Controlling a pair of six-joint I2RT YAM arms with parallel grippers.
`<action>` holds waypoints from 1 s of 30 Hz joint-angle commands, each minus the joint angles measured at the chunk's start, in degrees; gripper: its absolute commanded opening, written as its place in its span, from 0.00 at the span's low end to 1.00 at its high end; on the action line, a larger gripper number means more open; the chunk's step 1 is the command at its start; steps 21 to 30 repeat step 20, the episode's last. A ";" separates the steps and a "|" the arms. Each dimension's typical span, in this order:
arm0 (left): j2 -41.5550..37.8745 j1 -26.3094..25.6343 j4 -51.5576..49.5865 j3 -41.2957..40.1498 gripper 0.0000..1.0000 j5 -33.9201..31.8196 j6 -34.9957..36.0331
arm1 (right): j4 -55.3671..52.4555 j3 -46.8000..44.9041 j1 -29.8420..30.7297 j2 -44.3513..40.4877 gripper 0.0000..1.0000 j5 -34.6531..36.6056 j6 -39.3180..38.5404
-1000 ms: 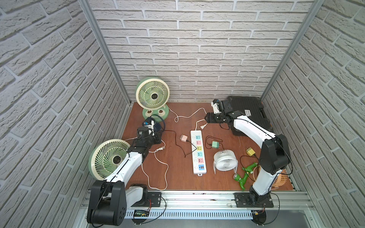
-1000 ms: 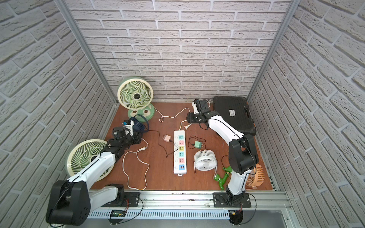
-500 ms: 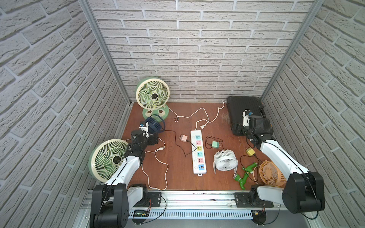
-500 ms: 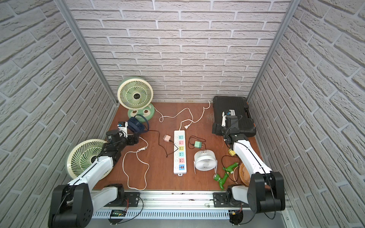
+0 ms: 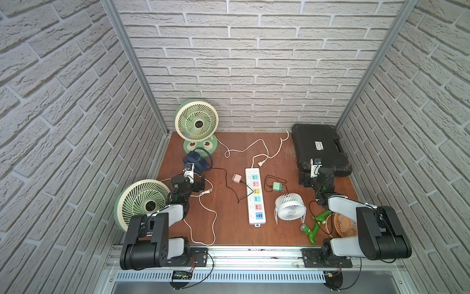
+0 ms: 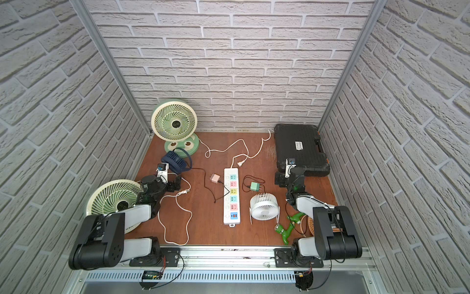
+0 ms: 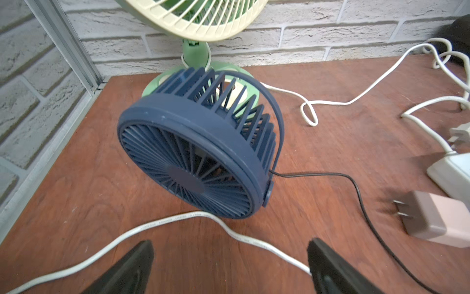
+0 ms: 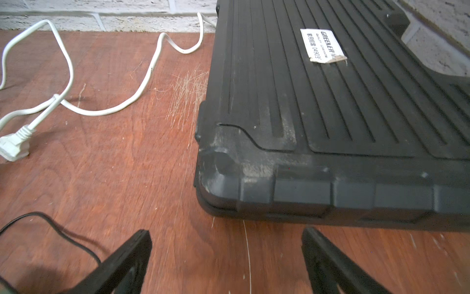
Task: Unplug the desk fan from the power strip
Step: Reset both arms
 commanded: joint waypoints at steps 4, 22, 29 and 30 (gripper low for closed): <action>5.63 -1.44 17.65 -2.22 0.98 -0.70 3.65 | 21.47 -1.80 -0.24 8.38 1.00 -4.83 -2.09; 13.28 -2.46 15.52 2.57 0.98 -0.49 5.17 | 18.84 -1.36 -0.18 7.80 1.00 -4.22 -2.36; 13.28 -2.46 15.52 2.57 0.98 -0.49 5.17 | 18.84 -1.36 -0.18 7.80 1.00 -4.22 -2.36; 13.28 -2.46 15.52 2.57 0.98 -0.49 5.17 | 18.84 -1.36 -0.18 7.80 1.00 -4.22 -2.36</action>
